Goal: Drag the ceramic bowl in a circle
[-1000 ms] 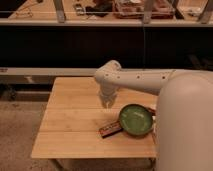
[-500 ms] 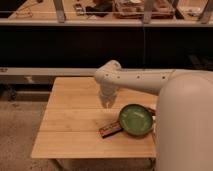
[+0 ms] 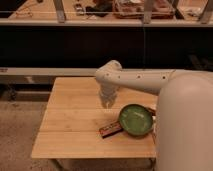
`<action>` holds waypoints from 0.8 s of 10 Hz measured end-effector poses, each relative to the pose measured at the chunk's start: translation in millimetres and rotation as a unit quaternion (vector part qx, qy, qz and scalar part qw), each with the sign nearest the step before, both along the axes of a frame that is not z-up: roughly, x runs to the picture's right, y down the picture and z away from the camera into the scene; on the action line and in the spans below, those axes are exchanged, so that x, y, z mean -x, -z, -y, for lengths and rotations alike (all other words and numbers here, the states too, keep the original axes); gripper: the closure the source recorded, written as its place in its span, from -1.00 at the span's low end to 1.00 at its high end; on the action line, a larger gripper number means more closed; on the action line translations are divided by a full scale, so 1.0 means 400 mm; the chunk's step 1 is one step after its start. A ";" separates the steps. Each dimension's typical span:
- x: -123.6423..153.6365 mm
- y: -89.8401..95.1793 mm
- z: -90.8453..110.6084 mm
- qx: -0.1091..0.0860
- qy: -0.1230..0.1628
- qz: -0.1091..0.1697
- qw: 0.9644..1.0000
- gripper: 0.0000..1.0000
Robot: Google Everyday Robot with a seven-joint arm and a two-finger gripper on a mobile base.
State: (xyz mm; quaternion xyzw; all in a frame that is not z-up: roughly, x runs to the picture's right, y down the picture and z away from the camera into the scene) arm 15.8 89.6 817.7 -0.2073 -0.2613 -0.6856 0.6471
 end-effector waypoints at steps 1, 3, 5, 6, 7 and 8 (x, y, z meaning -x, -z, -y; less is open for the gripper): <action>-0.020 -0.006 -0.009 0.009 -0.015 -0.001 1.000 0.53; -0.086 -0.019 -0.015 0.020 -0.047 -0.008 0.999 0.33; -0.147 -0.028 -0.005 0.019 -0.056 -0.023 0.998 -0.07; -0.172 -0.032 -0.006 0.019 -0.053 -0.032 0.998 -0.28; -0.190 -0.038 -0.011 0.019 -0.048 -0.041 0.998 -0.47; -0.198 -0.044 -0.021 0.020 -0.046 -0.048 0.998 -0.57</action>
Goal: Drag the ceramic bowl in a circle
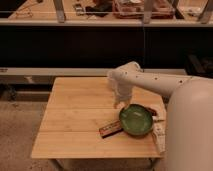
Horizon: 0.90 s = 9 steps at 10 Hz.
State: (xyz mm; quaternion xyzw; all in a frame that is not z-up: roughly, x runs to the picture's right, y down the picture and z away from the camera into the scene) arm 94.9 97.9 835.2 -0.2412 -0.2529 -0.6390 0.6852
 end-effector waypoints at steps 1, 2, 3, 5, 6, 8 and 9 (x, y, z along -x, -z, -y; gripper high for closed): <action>-0.004 -0.009 -0.019 0.005 0.001 -0.008 1.000 -0.60; -0.003 -0.020 -0.035 0.009 -0.001 -0.013 1.000 -0.60; -0.001 -0.026 -0.046 0.012 -0.004 -0.015 1.000 -0.60; 0.009 -0.043 -0.075 0.021 -0.017 -0.015 1.000 -0.60; 0.019 -0.051 -0.090 0.025 -0.022 -0.013 0.999 -0.55; 0.035 -0.068 -0.118 0.032 -0.028 -0.011 0.999 -0.18; 0.038 -0.077 -0.128 0.036 -0.032 -0.011 0.999 0.01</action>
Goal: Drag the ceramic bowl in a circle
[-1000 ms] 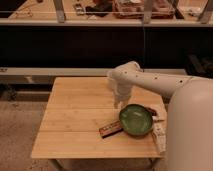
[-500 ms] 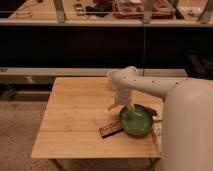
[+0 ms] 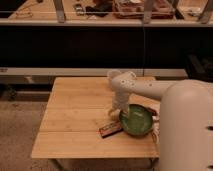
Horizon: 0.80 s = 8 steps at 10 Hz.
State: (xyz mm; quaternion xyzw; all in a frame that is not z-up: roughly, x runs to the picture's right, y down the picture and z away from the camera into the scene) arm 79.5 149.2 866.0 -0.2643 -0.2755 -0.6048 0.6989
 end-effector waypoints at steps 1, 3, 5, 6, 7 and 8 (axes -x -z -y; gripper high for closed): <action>0.006 -0.009 -0.006 0.003 -0.004 0.000 1.000 0.22; 0.005 -0.024 -0.002 0.008 -0.011 -0.011 1.000 0.58; -0.007 -0.034 0.015 0.009 -0.016 -0.035 0.999 0.63; -0.017 -0.047 0.037 0.006 -0.016 -0.055 0.998 0.63; -0.017 -0.058 0.053 0.002 -0.007 -0.065 0.998 0.63; 0.017 -0.077 0.082 -0.006 0.001 -0.065 0.998 0.63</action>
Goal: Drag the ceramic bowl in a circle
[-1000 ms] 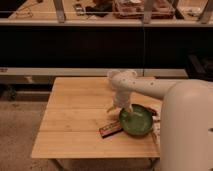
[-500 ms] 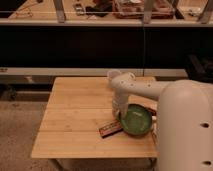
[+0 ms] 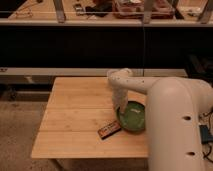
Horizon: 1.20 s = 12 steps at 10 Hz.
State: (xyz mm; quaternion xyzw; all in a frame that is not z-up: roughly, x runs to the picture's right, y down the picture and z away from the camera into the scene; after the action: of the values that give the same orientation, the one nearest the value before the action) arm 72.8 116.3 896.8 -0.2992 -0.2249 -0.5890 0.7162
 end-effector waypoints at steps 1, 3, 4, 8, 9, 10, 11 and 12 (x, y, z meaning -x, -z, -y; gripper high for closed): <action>0.046 -0.019 0.031 -0.010 0.009 0.006 1.000 0.63; 0.137 -0.041 0.074 -0.021 0.019 0.032 0.999 0.63; 0.190 -0.045 0.089 -0.025 0.019 0.052 0.998 0.63; 0.438 0.024 0.087 -0.035 0.029 0.180 0.983 0.63; 0.496 0.072 0.061 -0.035 0.042 0.220 0.974 0.63; 0.525 0.110 0.032 -0.036 0.053 0.248 0.967 0.63; 0.550 0.154 -0.002 -0.035 0.064 0.279 0.958 0.63; 0.562 0.190 -0.036 -0.035 0.074 0.301 0.950 0.63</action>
State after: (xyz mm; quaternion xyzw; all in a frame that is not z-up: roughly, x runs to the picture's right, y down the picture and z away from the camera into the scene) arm -152.1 130.7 820.7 -0.0987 -0.3871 -0.7102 0.5796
